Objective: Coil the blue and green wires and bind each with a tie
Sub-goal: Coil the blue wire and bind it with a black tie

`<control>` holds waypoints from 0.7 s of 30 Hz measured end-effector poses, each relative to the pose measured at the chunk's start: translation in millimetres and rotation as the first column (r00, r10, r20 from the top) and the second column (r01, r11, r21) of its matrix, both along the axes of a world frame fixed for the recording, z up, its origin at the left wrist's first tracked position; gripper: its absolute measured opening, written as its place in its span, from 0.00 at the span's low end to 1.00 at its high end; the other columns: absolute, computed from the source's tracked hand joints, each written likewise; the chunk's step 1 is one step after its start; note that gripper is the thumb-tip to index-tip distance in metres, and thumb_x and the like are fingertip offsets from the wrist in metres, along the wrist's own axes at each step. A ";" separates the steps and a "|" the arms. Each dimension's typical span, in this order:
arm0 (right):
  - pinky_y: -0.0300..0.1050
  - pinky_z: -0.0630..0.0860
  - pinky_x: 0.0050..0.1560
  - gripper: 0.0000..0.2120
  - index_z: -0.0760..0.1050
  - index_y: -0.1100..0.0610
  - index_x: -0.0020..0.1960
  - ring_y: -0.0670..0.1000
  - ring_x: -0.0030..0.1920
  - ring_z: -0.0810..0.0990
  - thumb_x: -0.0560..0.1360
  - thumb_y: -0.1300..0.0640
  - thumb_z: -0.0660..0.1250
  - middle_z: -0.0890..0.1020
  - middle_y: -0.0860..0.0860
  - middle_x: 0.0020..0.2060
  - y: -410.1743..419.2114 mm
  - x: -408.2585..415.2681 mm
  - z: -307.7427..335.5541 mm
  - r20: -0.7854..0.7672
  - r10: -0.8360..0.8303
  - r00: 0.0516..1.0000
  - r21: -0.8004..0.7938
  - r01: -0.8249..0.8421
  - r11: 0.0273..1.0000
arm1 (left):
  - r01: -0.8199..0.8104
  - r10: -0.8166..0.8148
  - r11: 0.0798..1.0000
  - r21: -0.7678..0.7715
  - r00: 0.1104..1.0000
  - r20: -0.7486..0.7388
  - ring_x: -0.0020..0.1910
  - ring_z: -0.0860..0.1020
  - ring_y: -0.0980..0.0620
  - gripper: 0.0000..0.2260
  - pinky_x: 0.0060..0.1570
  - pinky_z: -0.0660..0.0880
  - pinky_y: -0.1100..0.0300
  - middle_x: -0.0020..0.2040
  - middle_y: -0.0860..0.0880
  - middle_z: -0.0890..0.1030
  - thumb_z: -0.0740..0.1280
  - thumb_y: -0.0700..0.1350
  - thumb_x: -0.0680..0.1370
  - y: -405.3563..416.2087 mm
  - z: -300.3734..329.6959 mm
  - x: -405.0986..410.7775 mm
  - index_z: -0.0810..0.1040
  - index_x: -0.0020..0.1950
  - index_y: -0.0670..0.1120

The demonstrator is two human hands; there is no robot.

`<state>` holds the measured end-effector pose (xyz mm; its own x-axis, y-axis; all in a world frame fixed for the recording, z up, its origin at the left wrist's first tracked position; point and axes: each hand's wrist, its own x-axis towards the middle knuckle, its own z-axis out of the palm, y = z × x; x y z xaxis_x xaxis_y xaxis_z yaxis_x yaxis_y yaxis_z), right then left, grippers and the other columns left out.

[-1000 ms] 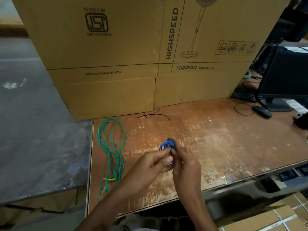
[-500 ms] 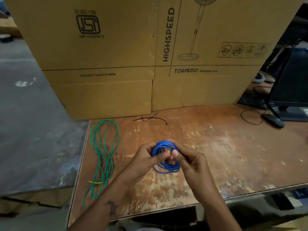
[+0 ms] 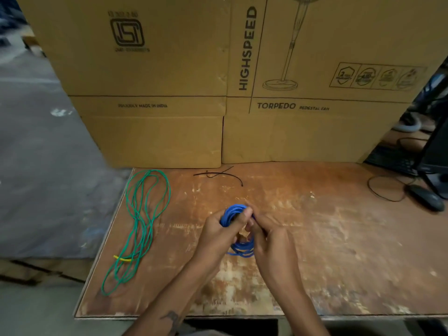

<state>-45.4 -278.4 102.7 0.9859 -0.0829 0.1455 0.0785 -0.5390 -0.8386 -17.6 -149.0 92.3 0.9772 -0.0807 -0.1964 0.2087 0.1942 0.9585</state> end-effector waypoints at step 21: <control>0.37 0.68 0.41 0.16 0.78 0.46 0.71 0.44 0.43 0.76 0.87 0.58 0.60 0.76 0.43 0.41 20.1 48.8 -15.2 -0.115 0.325 0.939 -0.122 -0.338 0.933 | 0.153 -0.181 0.933 0.326 0.982 0.057 0.28 0.78 0.58 0.13 0.37 0.74 0.65 0.28 0.56 0.74 0.65 0.54 0.82 61.3 -11.8 29.5 0.77 0.41 0.49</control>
